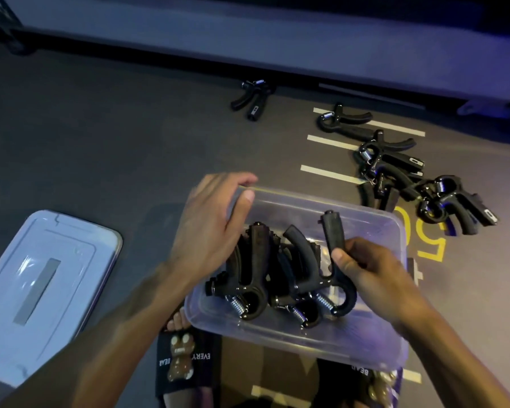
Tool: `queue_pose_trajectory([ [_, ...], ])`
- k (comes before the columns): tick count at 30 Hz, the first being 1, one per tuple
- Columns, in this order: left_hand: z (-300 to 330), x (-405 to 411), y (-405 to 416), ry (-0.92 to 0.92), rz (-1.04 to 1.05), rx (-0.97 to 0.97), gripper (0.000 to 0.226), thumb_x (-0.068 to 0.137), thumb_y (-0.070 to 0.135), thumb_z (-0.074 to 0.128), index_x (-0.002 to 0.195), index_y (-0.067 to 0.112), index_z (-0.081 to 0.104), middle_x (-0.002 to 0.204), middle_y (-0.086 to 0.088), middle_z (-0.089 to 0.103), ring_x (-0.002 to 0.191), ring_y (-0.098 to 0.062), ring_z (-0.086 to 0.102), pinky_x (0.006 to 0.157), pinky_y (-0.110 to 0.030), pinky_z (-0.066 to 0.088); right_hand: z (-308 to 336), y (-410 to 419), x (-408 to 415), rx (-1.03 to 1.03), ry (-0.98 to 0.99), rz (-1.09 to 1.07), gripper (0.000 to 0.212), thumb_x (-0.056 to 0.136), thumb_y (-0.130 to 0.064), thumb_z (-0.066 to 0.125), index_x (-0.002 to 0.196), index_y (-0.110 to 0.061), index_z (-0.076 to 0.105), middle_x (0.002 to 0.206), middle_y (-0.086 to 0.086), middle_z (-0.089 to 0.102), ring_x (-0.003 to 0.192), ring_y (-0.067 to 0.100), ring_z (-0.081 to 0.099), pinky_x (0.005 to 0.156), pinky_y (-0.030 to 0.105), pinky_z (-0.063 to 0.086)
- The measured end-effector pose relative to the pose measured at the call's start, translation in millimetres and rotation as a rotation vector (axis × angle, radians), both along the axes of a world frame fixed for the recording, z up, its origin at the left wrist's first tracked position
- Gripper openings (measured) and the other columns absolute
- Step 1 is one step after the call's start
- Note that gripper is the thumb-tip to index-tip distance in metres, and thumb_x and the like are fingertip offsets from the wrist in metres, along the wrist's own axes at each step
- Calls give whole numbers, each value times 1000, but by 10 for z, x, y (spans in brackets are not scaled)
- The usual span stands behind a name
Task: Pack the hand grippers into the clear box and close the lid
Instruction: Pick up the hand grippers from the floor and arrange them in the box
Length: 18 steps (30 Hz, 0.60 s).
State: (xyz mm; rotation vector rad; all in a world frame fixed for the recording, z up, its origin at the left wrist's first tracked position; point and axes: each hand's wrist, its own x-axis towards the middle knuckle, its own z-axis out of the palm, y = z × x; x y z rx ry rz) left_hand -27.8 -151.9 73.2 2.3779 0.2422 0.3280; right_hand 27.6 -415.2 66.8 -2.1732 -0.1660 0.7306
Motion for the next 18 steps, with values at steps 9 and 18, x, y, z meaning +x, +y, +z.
queue_pose_trajectory([
  [9,-307,-45,77,-8,-65,125,31,105,24,48,131,13,60,132,1,59,126,-21,50,112,-35,37,-505,101,-213,-163,155,-68,21,97,-33,60,89,-14,64,88,9,71,85,29,67,83,46,54],
  [18,-319,-39,81,-1,-70,141,30,104,24,49,129,13,61,132,2,59,125,-21,50,110,-36,38,-429,200,-275,-541,-45,200,34,100,-47,43,101,-16,58,95,19,69,93,39,65,70,34,44],
])
